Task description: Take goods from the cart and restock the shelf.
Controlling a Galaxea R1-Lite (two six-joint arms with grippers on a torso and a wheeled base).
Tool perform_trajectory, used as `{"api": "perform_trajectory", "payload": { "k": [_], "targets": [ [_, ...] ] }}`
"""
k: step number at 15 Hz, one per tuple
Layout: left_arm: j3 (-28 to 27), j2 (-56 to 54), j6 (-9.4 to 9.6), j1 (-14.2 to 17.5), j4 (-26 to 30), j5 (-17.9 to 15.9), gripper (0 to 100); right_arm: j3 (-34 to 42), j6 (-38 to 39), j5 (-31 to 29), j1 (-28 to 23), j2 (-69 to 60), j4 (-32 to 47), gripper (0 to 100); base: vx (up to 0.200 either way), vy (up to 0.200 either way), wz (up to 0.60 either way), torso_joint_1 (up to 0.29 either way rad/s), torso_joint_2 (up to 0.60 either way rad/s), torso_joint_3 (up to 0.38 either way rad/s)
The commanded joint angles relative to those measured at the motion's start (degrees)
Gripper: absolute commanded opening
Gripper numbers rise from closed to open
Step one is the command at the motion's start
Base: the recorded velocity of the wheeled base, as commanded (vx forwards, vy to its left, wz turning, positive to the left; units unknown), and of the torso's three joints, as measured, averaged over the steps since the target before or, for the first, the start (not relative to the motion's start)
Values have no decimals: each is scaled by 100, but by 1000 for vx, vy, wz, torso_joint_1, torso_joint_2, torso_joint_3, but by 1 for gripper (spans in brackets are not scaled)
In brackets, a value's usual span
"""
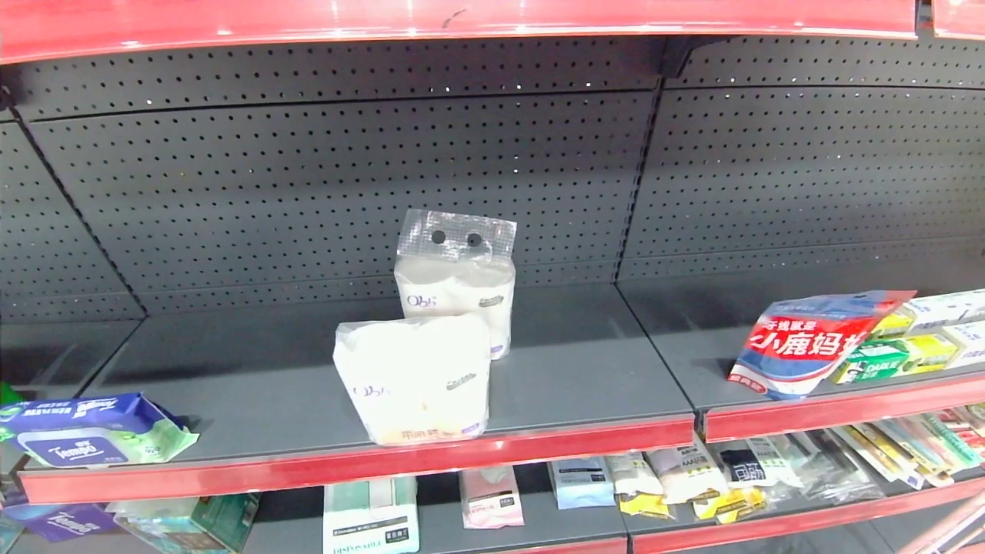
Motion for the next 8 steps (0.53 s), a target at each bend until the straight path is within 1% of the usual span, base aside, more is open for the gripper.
{"api": "perform_trajectory", "payload": {
  "k": [1, 3, 4, 5, 6, 7, 8],
  "targets": [
    [0, -2, 11, -2, -2, -9, 100, 1, -6, 0, -6, 7, -2, 100, 0, 0, 0, 0, 0, 0],
    [-18, 59, 20, -2, -2, -89, 100, 1, -6, 0, -6, 7, -2, 100, 0, 0, 0, 0, 0, 0],
    [-193, 138, 37, -11, 25, -132, 100, 1, -6, 0, -6, 7, -2, 100, 0, 0, 0, 0, 0, 0],
    [-1837, 2169, -429, -98, 25, -53, 100, 1, -6, 0, -6, 7, -2, 100, 0, 0, 0, 0, 0, 0],
    [-2742, 3320, -1123, -63, -54, -18, 100, 1, -6, 0, -6, 7, -2, 100, 0, 0, 0, 0, 0, 0],
    [-3331, 4041, -1378, -46, -19, 17, 100, 1, -6, 0, -6, 7, -2, 100, 0, 0, 0, 0, 0, 0],
    [-3656, 4946, -1237, 16, 60, 175, 100, 1, -6, 0, -6, 7, -2, 100, 0, 0, 0, 0, 0, 0]
  ]
}}
